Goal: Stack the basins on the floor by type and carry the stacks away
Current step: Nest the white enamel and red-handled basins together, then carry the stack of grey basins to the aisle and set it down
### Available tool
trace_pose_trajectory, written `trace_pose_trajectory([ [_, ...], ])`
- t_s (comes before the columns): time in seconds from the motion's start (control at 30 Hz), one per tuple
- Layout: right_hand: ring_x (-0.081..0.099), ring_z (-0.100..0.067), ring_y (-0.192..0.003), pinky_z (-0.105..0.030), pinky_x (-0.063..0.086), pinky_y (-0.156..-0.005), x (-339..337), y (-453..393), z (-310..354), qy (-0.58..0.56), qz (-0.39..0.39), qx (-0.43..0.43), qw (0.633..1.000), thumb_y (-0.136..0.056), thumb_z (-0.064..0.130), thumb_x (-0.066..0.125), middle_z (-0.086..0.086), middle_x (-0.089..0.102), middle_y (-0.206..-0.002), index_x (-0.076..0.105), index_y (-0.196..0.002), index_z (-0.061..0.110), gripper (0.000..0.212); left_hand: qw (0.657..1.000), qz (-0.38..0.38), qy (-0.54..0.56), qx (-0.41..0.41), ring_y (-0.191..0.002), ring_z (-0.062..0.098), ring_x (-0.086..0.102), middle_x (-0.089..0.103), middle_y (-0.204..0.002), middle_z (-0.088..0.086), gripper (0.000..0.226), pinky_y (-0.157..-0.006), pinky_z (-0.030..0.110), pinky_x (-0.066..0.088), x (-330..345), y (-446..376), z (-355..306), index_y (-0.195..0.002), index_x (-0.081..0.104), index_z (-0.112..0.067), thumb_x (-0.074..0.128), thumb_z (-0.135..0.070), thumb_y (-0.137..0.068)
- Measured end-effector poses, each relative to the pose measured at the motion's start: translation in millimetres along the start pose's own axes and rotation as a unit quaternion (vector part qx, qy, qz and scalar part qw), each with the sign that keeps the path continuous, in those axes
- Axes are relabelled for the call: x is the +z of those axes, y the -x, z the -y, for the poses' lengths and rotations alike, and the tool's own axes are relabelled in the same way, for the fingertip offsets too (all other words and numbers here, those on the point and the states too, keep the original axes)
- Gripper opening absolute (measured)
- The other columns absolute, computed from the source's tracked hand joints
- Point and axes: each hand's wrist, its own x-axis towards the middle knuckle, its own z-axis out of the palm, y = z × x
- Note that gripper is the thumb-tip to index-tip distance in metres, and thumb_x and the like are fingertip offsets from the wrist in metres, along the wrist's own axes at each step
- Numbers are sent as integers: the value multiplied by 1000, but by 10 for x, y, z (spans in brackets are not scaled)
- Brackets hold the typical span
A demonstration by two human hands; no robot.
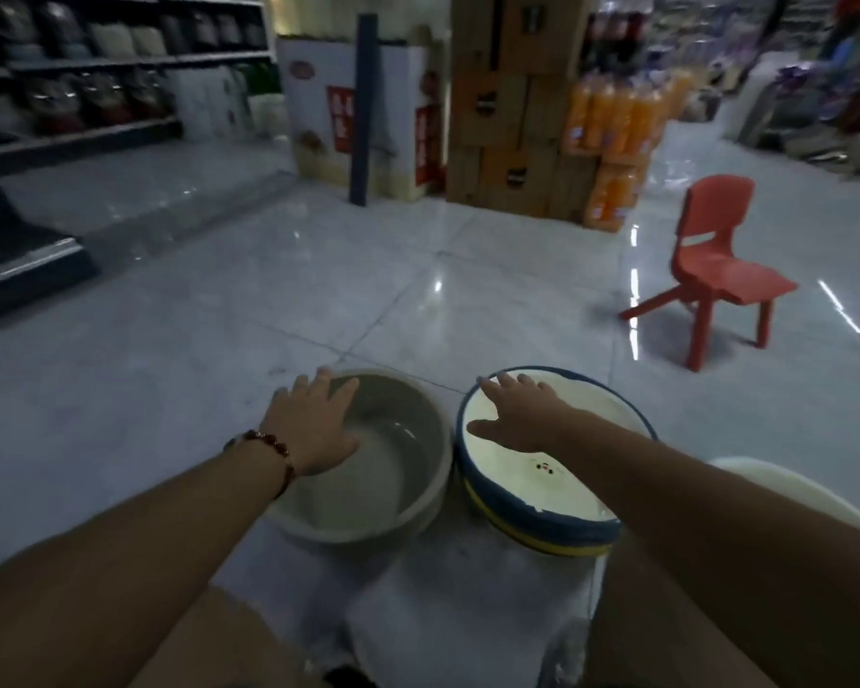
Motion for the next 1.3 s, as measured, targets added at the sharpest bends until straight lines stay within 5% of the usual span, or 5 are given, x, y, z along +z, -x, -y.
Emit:
trace_pose_trajectory([
  [0.4,56,-30,-121,-35,46,-97,1018,-769,893,-221,143,86,961,-93,50,55,-11,55,-139,48,-142,14,62,979,106,89,-152,-147,35,20,7,-165,9,80,-114,51,27,972,123,1108,-157,3,-37,44,-62,-93],
  [0.6,56,-31,-107,-43,52,-86,2066,-1123,779,-620,227,405,633,-64,72,73,-7,47,-140,37,-149,20,106,803,131,494,-307,-131,17,46,40,-145,-18,105,-111,38,38,2076,-548,1407,-154,17,-41,68,-77,-70],
  [0.73,64,-33,-107,-50,54,-93,2411,-1586,809,-756,143,431,473,-86,38,71,-10,69,-118,62,-126,18,45,577,189,652,-455,-100,30,62,65,-116,5,53,-84,42,53,2407,-886,1112,-134,54,-20,70,-35,-86],
  [0.97,65,-27,-97,-42,56,-81,1395,-1846,788,-698,164,475,509,-88,14,61,-9,67,-106,62,-111,14,24,406,193,717,-533,-90,29,67,68,-108,13,42,-76,42,58,1838,-889,1208,-126,60,-6,57,-7,-84],
  [1.3,65,-29,-97,-44,59,-65,-3371,-1489,1802,-561,268,418,662,-87,28,65,-13,64,-120,58,-119,4,40,231,158,810,-515,-107,33,59,55,-116,11,35,-93,57,49,-2415,231,2465,-107,55,-9,69,-34,-86],
])
